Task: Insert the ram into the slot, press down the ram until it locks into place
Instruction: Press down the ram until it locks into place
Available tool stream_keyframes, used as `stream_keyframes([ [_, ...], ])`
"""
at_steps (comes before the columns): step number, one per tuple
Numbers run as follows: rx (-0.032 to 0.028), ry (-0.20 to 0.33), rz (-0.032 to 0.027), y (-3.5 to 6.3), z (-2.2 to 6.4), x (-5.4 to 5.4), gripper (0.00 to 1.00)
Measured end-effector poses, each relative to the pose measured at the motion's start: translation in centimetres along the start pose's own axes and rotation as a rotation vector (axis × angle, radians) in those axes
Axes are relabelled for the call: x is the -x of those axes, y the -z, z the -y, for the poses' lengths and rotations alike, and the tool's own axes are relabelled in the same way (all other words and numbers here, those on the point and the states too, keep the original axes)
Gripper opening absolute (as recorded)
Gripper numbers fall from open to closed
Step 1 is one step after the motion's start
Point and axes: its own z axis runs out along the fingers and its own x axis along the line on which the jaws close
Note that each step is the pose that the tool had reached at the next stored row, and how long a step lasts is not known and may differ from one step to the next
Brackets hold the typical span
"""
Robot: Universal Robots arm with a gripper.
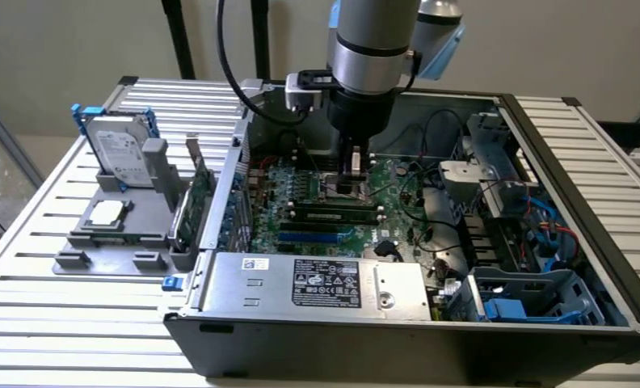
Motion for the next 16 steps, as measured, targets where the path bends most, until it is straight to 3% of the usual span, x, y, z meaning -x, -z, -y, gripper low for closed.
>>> stream_keyframes([
  [16, 0.0001, 0.0, -0.0001, 0.12, 0.03, -0.01, 0.11],
])
